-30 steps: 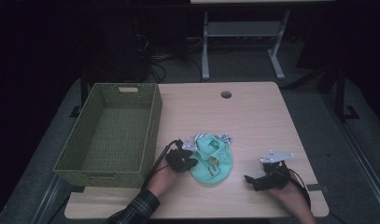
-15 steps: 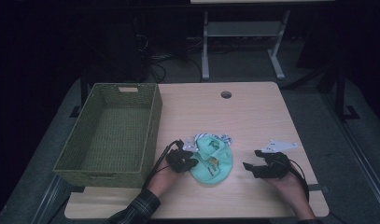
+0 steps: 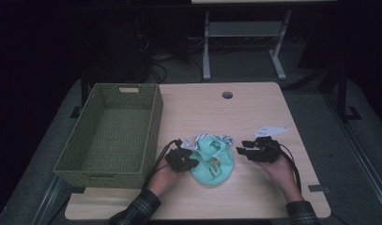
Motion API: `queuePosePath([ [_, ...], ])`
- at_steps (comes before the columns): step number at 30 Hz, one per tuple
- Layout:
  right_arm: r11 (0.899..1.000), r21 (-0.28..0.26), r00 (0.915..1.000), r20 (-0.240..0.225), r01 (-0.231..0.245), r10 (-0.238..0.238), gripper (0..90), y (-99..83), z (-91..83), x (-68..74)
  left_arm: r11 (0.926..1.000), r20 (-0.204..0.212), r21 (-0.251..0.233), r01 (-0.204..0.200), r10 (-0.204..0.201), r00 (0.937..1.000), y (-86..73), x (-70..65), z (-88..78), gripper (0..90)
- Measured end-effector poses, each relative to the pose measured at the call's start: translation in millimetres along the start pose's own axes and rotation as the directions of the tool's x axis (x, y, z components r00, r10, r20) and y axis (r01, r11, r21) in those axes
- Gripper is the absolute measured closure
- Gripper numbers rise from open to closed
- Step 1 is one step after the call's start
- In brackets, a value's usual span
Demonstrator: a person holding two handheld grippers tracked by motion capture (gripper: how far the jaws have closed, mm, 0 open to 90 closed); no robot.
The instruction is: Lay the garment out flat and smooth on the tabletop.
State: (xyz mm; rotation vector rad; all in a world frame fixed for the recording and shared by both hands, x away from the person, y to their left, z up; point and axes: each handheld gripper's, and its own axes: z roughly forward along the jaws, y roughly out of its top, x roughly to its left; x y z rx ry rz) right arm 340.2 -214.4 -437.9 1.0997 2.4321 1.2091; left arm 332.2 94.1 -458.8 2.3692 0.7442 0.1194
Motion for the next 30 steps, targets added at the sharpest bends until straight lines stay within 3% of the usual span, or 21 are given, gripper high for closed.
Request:
queuePosePath([
  [6, 1.0, 0.002, 1.0, -0.002, -0.004, 0.004, 67.9, 8.1, 19.8, -8.7, 1.0, 0.004, 0.002, 0.005, -0.005, 1.0, 0.2, 0.3, -0.1, 89.4],
  [8, 0.999, 0.032, 0.9998, -0.001, -0.019, 0.019, 68.6, 10.8, 28.4, -11.0, 1.0, 0.005, 0.002, 0.004, -0.004, 1.0, 0.2, 0.4, -0.1, 89.4],
  [13, 0.999, 0.002, 0.9992, 0.021, -0.035, 0.035, 71.6, 19.9, 39.7, -15.8, 1.0, 0.005, -0.001, 0.005, -0.005, 1.0, 0.1, 0.5, 0.1, 89.4],
  [17, 0.999, 0.003, 0.9986, 0.004, -0.052, 0.052, 70.6, 24.2, 45.9, -19.5, 1.0, 0.007, 0.0, 0.003, -0.003, 1.0, 0.2, 0.8, 0.1, 89.4],
  [20, 0.999, -0.004, 0.9993, -0.007, -0.036, 0.036, 69.2, 30.7, 50.1, -15.8, 1.0, 0.007, 0.0, 0.003, -0.003, 1.0, 0.2, 0.9, 0.2, 89.4],
  [30, 0.996, 0.084, 0.9997, -0.016, -0.015, 0.016, 72.0, 25.1, 73.4, -11.0, 1.0, 0.008, 0.004, -0.002, 0.002, 1.0, 0.7, 0.9, 0.1, 89.4],
])
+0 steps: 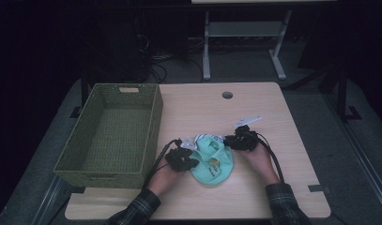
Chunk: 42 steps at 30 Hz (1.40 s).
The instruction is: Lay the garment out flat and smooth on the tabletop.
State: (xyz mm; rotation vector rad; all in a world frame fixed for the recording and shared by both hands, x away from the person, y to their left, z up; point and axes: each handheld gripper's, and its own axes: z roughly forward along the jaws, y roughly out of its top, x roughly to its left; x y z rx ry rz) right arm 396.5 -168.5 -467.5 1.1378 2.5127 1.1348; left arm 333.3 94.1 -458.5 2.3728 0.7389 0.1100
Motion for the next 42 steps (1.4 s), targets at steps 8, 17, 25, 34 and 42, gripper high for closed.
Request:
queuePosePath([
  [8, 0.999, 0.016, 0.9994, 0.013, 0.031, -0.031, 87.4, -1.8, 1.6, 2.2, 1.0, 0.0, 0.001, 0.0, 0.0, 1.0, 0.1, -0.1, 0.0, 89.4],
  [17, 0.999, -0.003, 0.9989, 0.022, 0.041, -0.041, 89.8, -0.1, -5.0, 3.4, 1.0, -0.002, 0.003, -0.003, 0.003, 1.0, 0.4, -0.2, 0.0, 89.5],
  [25, 0.999, -0.037, 0.9978, 0.066, 0.011, -0.009, 89.8, -1.2, -19.3, -6.0, 1.0, -0.007, 0.0, -0.003, 0.003, 1.0, 0.2, -0.7, 0.2, 89.5],
  [34, 0.999, -0.037, 0.9908, 0.132, -0.027, 0.031, 89.9, -12.8, -39.0, -24.9, 1.0, -0.006, 0.002, -0.002, 0.002, 1.0, 0.1, -0.6, 0.0, 89.5],
  [42, 0.998, -0.036, 0.9837, 0.17, -0.053, 0.059, 89.9, -22.1, -50.4, -38.0, 1.0, -0.009, -0.001, -0.001, 0.001, 1.0, -0.2, -1.1, 0.1, 89.5],
])
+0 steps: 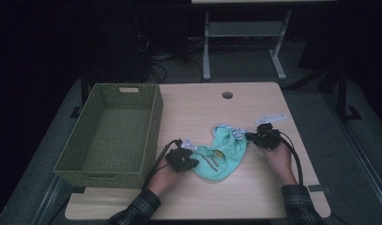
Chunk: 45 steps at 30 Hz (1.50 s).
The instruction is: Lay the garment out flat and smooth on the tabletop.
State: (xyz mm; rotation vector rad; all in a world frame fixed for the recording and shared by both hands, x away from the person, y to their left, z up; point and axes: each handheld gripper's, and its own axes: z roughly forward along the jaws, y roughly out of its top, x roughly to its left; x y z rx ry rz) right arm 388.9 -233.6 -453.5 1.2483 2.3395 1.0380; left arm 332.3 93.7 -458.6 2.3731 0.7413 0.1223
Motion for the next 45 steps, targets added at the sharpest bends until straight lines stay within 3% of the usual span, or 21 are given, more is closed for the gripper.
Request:
queuePosePath([
  [6, 0.999, 0.027, 0.9989, 0.036, -0.032, 0.031, 89.9, -9.6, 0.4, -11.0, 1.0, -0.002, -0.002, -0.001, 0.001, 1.0, -0.1, -0.4, 0.0, 89.5],
  [10, 0.999, 0.014, 0.9989, 0.005, -0.047, 0.047, 86.6, -10.6, -1.2, -9.8, 1.0, 0.001, 0.005, -0.001, 0.001, 1.0, 0.7, -1.1, -0.3, 88.3],
  [12, 0.999, -0.004, 0.9985, -0.008, -0.054, 0.054, 81.8, -10.5, -5.3, -8.0, 0.9997, -0.004, 0.01, -0.024, 0.024, 0.9997, 1.5, -2.9, -0.3, 86.0],
  [19, 0.998, -0.048, 0.9978, -0.047, -0.05, 0.047, 80.1, -10.7, -28.3, -0.7, 0.9989, -0.007, -0.032, -0.035, 0.034, 0.9994, 10.9, -8.9, -9.5, 84.0],
  [22, 0.998, -0.051, 0.9977, -0.064, -0.024, 0.021, 82.1, -13.1, -33.7, 9.9, 0.9974, -0.017, -0.052, -0.05, 0.049, 0.9986, 18.3, -9.2, -14.2, 83.4],
  [30, 0.998, -0.038, 0.9906, -0.127, 0.045, -0.05, 89.6, -23.1, -38.9, 40.4, 0.9948, -0.05, -0.095, -0.036, 0.032, 0.9982, 35.7, 6.0, -16.8, 88.3],
  [38, 0.995, 0.01, 0.9762, -0.196, 0.097, -0.093, 89.7, -30.5, -25.9, 71.8, 0.9933, -0.054, -0.113, -0.025, 0.019, 0.9983, 56.3, 18.8, -5.8, 89.3],
  [45, 0.992, 0.035, 0.9698, -0.218, 0.12, -0.11, 89.7, -32.6, -14.4, 80.9, 0.9913, -0.065, -0.123, -0.048, 0.04, 0.9971, 79.6, 26.6, 8.7, 88.7],
])
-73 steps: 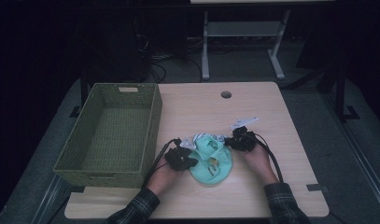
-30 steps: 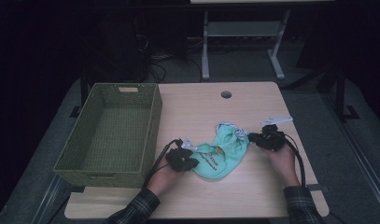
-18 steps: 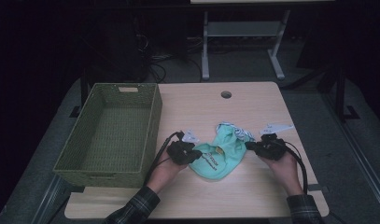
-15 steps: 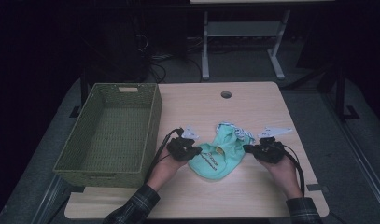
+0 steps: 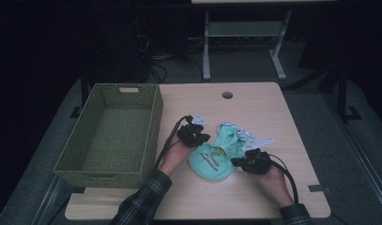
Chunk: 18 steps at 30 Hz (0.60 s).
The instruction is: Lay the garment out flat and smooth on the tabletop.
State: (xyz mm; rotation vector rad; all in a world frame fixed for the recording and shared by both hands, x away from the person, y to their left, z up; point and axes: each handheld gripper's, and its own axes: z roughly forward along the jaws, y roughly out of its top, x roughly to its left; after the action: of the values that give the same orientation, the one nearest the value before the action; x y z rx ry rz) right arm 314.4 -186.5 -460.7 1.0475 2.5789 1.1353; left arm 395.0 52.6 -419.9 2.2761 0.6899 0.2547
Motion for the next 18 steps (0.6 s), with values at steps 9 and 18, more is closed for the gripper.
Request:
queuePosePath([
  [9, 0.999, 0.036, 0.9999, -0.009, 0.011, -0.011, 89.8, -1.3, 9.1, 1.9, 0.999, 0.043, 0.015, -0.042, 0.041, 0.9982, 18.8, 7.9, 26.7, 77.4],
  [18, 0.999, 0.038, 0.9998, -0.006, 0.018, -0.018, 89.8, -1.5, 9.1, 1.9, 0.9992, 0.091, 0.035, -0.02, 0.017, 0.9957, 21.8, 4.2, 57.6, 70.1],
])
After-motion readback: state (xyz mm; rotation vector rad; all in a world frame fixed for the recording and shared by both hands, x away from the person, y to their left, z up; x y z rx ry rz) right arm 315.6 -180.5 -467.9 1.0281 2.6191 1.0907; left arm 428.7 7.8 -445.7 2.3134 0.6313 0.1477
